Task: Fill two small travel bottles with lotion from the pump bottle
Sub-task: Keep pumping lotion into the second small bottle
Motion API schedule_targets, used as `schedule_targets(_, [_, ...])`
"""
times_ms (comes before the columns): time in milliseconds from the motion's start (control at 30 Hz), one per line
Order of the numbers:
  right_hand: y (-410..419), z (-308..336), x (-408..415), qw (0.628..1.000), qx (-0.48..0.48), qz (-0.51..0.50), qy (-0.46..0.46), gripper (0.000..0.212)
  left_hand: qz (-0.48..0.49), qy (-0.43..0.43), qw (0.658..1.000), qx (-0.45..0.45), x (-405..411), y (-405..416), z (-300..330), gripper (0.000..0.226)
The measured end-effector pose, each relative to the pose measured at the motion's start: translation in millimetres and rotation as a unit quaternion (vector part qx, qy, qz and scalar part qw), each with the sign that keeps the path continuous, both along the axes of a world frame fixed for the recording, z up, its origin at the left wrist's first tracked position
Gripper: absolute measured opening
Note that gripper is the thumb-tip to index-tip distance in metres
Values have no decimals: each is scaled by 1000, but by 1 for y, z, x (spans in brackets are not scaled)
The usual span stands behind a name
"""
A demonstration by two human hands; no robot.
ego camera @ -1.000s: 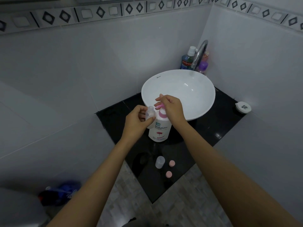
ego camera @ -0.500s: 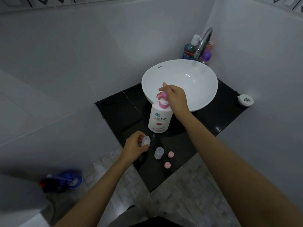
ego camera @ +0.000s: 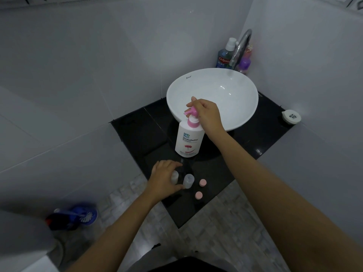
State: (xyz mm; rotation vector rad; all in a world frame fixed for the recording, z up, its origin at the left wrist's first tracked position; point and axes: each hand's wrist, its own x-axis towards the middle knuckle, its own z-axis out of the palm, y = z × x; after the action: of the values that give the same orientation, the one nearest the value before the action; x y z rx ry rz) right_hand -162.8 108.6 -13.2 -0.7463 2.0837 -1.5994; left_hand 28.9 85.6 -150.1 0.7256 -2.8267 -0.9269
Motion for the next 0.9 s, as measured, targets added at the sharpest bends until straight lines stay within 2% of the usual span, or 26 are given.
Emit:
schedule_targets(100, [0, 1, 1, 1000, 2, 0, 2, 37, -48, -35, 995, -78, -11, 6, 7, 67])
schedule_targets(200, [0, 1, 0, 1000, 3, -1, 4, 38, -88, -73, 986, -119, -20, 11, 14, 55])
schedule_targets(333, [-1, 1, -1, 1000, 9, -3, 1, 39, -67, -66, 991, -97, -23, 17, 19, 33])
schedule_targets(400, [-2, 1, -1, 1000, 13, -2, -1, 39, -43, -33, 997, -54, -23, 18, 22, 29])
schedule_targets(467, [-2, 2, -1, 1000, 18, -2, 0, 40, 10, 41, 998, 56, -23, 16, 32, 26])
schedule_targets(533, [-4, 4, 0, 1000, 22, 0, -1, 40, 83, 113, 973, 185, -24, 9, 50, 28])
schedule_targets(567, [-5, 6, 0, 1000, 19, 1, -6, 40, 110, 149, 960, 211, -26, 4, 59, 28])
schedule_targets(667, [-8, 12, 2, 999, 10, 16, -28, 39, 147, 221, 943, 202, -36, -21, 86, 27])
schedule_targets(767, [-10, 13, 4, 999, 38, 18, -24, 36, 146, 228, 952, 141, -43, -44, 98, 30])
schedule_targets(900, [-10, 14, 4, 996, 50, 8, -68, 33, 146, 223, 959, 94, -46, -57, 101, 35])
